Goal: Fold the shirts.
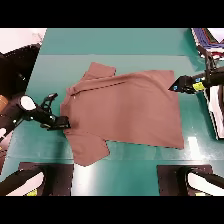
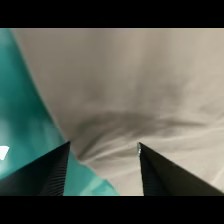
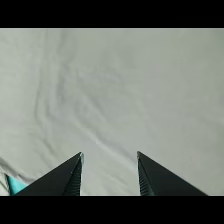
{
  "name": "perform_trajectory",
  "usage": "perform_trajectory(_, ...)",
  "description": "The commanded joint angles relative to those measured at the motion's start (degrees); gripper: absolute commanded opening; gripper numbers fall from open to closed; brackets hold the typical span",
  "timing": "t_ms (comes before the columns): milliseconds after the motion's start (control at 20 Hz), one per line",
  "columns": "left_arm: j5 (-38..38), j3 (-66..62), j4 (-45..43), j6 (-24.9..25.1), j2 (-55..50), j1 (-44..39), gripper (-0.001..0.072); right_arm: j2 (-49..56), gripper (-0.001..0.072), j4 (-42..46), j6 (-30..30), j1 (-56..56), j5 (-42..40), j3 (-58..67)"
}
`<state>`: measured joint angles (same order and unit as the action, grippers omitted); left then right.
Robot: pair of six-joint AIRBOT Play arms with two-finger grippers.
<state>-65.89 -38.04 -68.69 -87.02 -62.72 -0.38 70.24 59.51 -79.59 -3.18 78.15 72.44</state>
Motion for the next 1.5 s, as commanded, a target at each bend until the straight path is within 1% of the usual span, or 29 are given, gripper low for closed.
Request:
perform_trajectory(0,2.4,4.4,4.0,-0.2,0.9,0.1,0.0507,-3.7,0.0389,0.0,0.0,0.0,-0.9,-2.6)
perform_trajectory(150,1.8,4.4,4.9,-0.2,0.9,0.1,0.0494,-5.1,0.0389,0.1,0.0,0.1,-2.5,-2.6)
perform_trajectory(200,1.7,4.4,4.9,-0.2,0.9,0.1,0.0432,-5.4,0.0389,0.1,0.0,0.1,-2.6,-2.6)
perform_trajectory(250,1.7,4.4,4.9,-0.1,0.9,0.1,0.0193,-5.5,0.0389,0.1,0.0,0.4,-2.5,-2.6)
perform_trajectory(300,1.7,4.4,4.9,0.1,0.9,0.1,0.0022,-5.5,0.0389,0.2,0.0,0.7,-2.0,-2.6)
perform_trajectory(450,1.3,3.5,4.4,0.5,1.7,0.1,0.0023,-5.5,0.0389,0.5,0.0,3.2,1.6,-2.6)
perform_trajectory(550,1.1,1.5,3.8,0.5,5.2,0.1,0.0023,-5.9,0.0389,2.4,0.0,7.0,5.6,-3.9)
perform_trajectory(650,0.1,-0.7,3.0,0.5,9.5,0.1,0.0024,-8.1,0.0389,6.9,0.0,11.9,6.8,-9.7)
perform_trajectory(750,-1.8,-2.2,3.0,0.5,12.1,0.1,0.0024,-10.7,0.0395,12.1,0.0,17.7,7.7,-18.3)
perform_trajectory(850,-2.2,-2.3,3.1,0.5,13.0,0.1,0.0024,-12.2,0.06,14.0,0.0,23.9,8.3,-27.3)
perform_trajectory(950,-1.9,-2.3,3.1,0.5,13.0,0.1,0.0024,-12.2,0.0595,13.9,0.0,28.4,8.1,-34.6)
perform_trajectory(1000,-1.6,-2.3,3.1,0.5,13.0,0.1,0.0024,-12.2,0.0562,13.8,0.1,29.3,7.4,-37.4)
perform_trajectory(1100,-0.5,-2.3,3.1,0.5,13.0,0.1,0.0024,-12.2,0.0554,12.8,0.2,29.1,5.6,-41.2)
perform_trajectory(1250,-0.2,-2.3,3.1,0.5,13.0,0.1,0.0024,-12.2,0.0554,11.4,0.2,24.9,3.8,-44.0)
perform_trajectory(1400,-0.2,-2.3,3.1,0.5,13.0,0.1,0.0025,-12.3,0.0551,10.6,0.1,19.0,2.2,-44.3)
perform_trajectory(1450,-0.4,-2.3,3.1,0.5,13.0,0.1,0.0025,-12.2,0.0479,10.6,0.1,17.2,2.0,-44.3)
